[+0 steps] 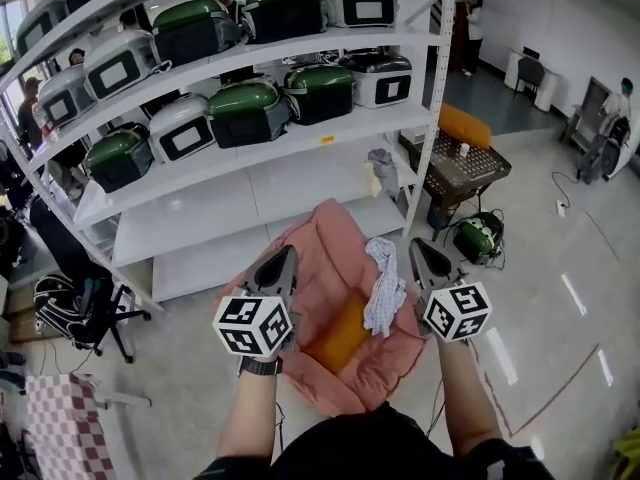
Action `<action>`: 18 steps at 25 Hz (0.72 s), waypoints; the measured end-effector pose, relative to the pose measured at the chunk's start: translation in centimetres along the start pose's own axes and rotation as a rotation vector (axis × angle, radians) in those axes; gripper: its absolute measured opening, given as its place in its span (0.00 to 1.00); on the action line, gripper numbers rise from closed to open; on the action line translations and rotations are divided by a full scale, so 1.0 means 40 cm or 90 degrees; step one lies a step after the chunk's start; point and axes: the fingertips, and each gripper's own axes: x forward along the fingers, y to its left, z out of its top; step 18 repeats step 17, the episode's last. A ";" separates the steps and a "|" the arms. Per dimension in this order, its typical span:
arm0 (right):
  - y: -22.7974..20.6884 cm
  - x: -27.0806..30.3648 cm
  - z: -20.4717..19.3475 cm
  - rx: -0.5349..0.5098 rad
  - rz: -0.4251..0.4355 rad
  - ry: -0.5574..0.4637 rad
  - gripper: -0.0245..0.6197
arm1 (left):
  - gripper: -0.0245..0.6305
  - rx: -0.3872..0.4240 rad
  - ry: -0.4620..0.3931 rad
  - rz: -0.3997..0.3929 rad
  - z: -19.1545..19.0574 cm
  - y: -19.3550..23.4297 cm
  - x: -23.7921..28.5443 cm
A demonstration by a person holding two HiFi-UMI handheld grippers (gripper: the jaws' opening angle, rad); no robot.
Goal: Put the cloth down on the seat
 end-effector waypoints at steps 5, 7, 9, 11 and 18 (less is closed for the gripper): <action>0.016 -0.002 0.014 -0.006 0.002 -0.007 0.05 | 0.04 0.004 -0.008 0.000 0.016 0.001 -0.014; 0.024 0.000 0.016 -0.007 0.004 -0.008 0.05 | 0.04 0.008 -0.010 0.003 0.021 0.006 -0.020; 0.028 -0.001 0.018 -0.008 0.004 -0.007 0.05 | 0.05 0.011 -0.010 0.005 0.023 0.008 -0.025; 0.030 -0.003 0.019 -0.009 0.005 -0.006 0.05 | 0.04 0.012 -0.010 0.005 0.024 0.007 -0.028; 0.036 -0.005 0.025 -0.012 0.007 -0.009 0.05 | 0.05 0.014 -0.014 0.003 0.027 0.004 -0.032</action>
